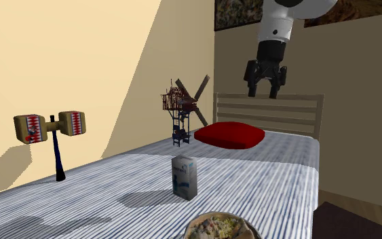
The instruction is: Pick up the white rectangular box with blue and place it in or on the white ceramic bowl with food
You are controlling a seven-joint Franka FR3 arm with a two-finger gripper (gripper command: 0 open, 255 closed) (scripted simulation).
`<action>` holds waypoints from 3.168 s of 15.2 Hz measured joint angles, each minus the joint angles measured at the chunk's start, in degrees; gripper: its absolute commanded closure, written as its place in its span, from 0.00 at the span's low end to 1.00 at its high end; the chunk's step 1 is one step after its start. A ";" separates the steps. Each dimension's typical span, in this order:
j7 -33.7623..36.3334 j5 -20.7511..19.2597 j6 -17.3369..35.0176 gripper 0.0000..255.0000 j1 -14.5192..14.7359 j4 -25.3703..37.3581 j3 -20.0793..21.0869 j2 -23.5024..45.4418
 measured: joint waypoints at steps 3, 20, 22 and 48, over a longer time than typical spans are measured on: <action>0.24 0.33 5.24 0.00 1.05 -0.99 1.59 4.04; 4.62 -4.61 29.98 0.00 5.10 8.09 9.91 37.24; 5.44 -6.19 31.44 0.00 5.54 10.65 10.41 41.26; 8.89 -11.56 39.27 1.00 7.39 15.42 10.43 54.27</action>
